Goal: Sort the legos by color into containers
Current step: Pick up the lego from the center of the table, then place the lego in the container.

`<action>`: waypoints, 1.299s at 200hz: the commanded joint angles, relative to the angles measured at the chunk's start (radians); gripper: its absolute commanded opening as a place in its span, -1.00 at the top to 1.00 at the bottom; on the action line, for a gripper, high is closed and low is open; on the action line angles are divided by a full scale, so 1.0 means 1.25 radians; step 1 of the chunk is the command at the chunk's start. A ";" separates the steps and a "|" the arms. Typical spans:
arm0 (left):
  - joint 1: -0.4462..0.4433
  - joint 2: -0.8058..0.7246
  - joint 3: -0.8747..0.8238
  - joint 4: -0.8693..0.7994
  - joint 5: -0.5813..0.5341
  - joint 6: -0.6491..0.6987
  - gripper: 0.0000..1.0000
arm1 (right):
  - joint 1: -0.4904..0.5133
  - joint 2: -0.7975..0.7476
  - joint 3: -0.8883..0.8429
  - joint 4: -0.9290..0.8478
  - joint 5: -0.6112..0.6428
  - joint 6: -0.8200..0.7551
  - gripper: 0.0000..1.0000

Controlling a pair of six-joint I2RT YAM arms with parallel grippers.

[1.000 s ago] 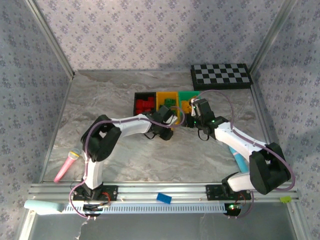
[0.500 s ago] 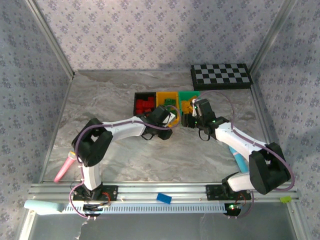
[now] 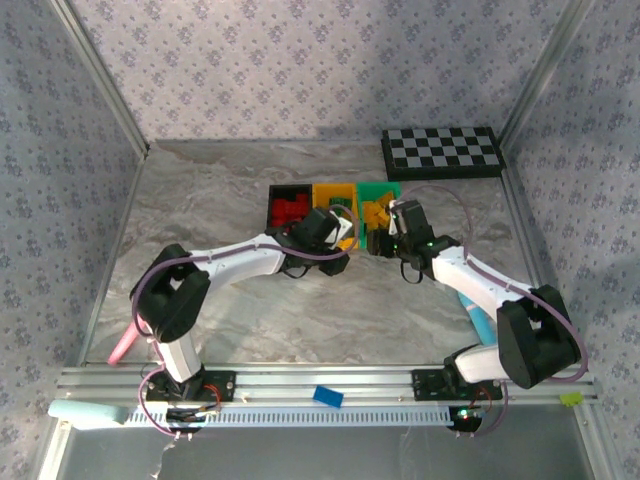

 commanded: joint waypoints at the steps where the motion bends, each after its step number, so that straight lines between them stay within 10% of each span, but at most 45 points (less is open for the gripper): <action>1: -0.008 -0.050 0.023 0.002 0.014 -0.011 0.31 | -0.005 -0.014 -0.017 0.012 -0.004 0.016 -0.12; 146: -0.009 -0.086 0.169 -0.014 -0.034 -0.006 0.32 | -0.032 -0.026 -0.066 0.066 -0.016 0.048 -0.12; 260: 0.037 0.163 0.552 -0.133 -0.015 0.006 0.30 | -0.047 -0.121 -0.110 0.037 0.015 0.041 -0.12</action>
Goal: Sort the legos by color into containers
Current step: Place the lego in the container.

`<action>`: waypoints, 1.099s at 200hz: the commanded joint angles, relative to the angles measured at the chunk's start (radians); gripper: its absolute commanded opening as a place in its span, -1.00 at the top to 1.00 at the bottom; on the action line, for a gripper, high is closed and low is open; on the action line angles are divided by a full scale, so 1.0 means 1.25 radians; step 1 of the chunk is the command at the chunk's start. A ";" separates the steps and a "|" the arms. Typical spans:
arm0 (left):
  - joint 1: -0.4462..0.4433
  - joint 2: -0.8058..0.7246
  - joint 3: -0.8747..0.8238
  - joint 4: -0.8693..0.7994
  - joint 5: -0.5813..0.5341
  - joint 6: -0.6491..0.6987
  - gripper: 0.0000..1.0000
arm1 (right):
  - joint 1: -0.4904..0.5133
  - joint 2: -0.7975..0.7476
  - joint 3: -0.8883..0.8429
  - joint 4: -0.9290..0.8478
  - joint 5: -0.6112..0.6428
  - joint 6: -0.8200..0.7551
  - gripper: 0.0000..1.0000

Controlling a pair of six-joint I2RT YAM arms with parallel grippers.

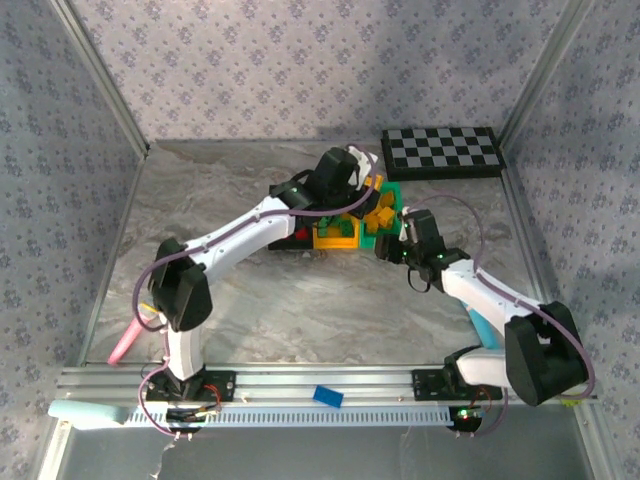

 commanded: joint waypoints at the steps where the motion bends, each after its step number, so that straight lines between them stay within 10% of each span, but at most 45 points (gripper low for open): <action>1: 0.021 0.054 0.090 -0.047 0.032 -0.003 0.30 | -0.010 -0.037 -0.015 -0.019 0.025 0.002 -0.12; 106: 0.080 0.460 0.638 -0.281 0.170 -0.059 0.25 | -0.036 -0.058 -0.059 0.003 0.013 0.015 -0.12; 220: 0.104 0.617 0.706 -0.202 0.268 -0.158 0.24 | -0.030 -0.037 -0.061 0.007 0.004 0.021 -0.12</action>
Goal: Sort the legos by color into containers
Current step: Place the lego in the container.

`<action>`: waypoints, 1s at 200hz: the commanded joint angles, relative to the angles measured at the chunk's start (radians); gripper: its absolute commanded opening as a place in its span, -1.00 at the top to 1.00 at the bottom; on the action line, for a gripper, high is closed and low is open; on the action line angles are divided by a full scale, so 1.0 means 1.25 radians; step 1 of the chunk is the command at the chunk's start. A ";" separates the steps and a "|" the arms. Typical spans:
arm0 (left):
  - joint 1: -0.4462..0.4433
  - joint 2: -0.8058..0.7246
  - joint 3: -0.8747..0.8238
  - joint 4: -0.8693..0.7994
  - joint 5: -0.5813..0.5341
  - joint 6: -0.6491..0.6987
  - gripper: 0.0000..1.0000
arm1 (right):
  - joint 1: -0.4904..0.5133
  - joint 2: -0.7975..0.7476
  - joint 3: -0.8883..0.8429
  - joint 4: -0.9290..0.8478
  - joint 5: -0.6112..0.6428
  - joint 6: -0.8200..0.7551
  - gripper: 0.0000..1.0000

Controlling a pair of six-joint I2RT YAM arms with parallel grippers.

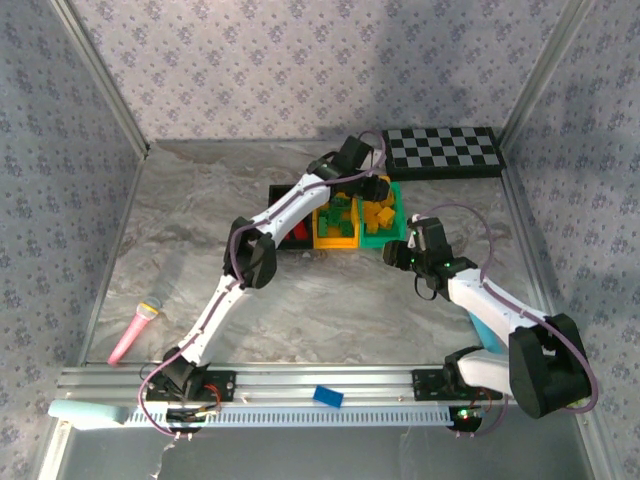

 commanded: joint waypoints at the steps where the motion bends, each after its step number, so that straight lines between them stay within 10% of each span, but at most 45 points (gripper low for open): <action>1: 0.002 0.043 0.061 0.027 0.053 -0.041 0.24 | 0.003 0.006 0.000 0.004 -0.005 0.012 -0.13; 200: -0.015 -0.002 0.075 0.020 0.048 -0.031 -0.06 | 0.019 0.022 -0.001 0.013 0.011 0.012 -0.12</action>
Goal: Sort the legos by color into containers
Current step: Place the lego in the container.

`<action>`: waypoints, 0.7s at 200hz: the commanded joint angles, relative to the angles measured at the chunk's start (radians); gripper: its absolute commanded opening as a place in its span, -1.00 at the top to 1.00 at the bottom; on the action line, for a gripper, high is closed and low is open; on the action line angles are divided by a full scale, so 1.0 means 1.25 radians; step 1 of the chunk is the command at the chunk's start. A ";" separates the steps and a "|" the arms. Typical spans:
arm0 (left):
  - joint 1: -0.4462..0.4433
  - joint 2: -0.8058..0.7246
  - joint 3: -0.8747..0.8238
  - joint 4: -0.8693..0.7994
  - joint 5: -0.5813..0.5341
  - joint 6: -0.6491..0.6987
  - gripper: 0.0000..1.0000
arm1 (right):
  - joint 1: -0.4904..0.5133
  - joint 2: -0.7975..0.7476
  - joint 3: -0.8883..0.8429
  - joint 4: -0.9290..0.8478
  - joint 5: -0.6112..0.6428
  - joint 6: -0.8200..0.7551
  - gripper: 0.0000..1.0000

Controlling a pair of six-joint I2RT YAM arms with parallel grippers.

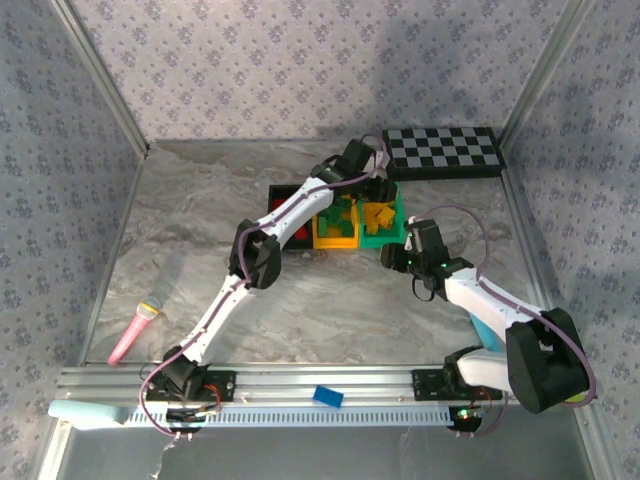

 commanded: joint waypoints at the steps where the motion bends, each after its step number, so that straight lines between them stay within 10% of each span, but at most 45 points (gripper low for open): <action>1: -0.011 -0.055 0.024 -0.015 -0.003 0.021 -0.06 | 0.003 0.001 0.006 0.001 0.011 0.005 -0.12; 69: -0.061 -0.185 -0.078 0.002 -0.125 0.128 -0.12 | -0.009 -0.012 0.012 -0.019 0.037 -0.013 -0.12; 140: -0.090 -0.444 -0.527 0.263 -0.198 0.142 -0.13 | -0.037 -0.080 0.005 -0.023 0.075 -0.015 -0.12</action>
